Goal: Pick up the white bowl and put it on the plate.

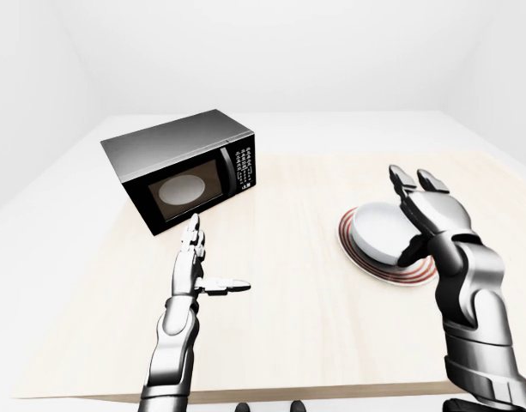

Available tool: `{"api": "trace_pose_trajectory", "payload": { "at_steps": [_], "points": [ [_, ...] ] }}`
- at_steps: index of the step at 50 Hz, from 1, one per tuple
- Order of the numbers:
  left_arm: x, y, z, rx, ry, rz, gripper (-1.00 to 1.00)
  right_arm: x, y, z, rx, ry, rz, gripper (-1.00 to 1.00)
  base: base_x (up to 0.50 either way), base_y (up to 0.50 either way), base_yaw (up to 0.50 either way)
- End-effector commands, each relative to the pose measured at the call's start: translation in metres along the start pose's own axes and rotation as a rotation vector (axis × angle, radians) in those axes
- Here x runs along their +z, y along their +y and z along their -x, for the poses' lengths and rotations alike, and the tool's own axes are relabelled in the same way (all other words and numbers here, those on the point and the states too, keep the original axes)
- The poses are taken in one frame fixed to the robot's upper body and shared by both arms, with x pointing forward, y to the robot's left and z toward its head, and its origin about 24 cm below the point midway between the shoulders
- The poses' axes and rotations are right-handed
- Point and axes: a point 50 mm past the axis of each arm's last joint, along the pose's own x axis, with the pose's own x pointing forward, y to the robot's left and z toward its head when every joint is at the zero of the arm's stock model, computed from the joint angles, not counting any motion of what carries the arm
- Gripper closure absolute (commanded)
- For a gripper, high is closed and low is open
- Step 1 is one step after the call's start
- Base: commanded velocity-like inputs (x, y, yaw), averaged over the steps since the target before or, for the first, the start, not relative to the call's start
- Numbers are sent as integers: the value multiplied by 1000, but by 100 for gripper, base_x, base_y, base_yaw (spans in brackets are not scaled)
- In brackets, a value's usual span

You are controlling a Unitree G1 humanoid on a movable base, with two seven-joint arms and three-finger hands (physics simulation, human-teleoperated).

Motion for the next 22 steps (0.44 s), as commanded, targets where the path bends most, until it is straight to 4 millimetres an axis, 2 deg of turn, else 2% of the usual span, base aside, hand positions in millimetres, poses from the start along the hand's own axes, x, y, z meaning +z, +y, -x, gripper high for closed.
{"api": "trace_pose_trajectory", "payload": {
  "at_steps": [1, 13, 22],
  "points": [
    [-1, 0, 0, 0, 1, 0, -100, 22, -63, 32, -164, -95, 30, -100, 0, 0, 0],
    [-1, 0, -1, 0, 1, 0, -100, 38, -117, 62, -438, -170, 87, -100, 0, 0, 0],
    [0, 0, 0, 0, 1, 0, -100, 52, -138, 86, -589, -221, 134, -100, 0, 0, 0]
  ]
}}
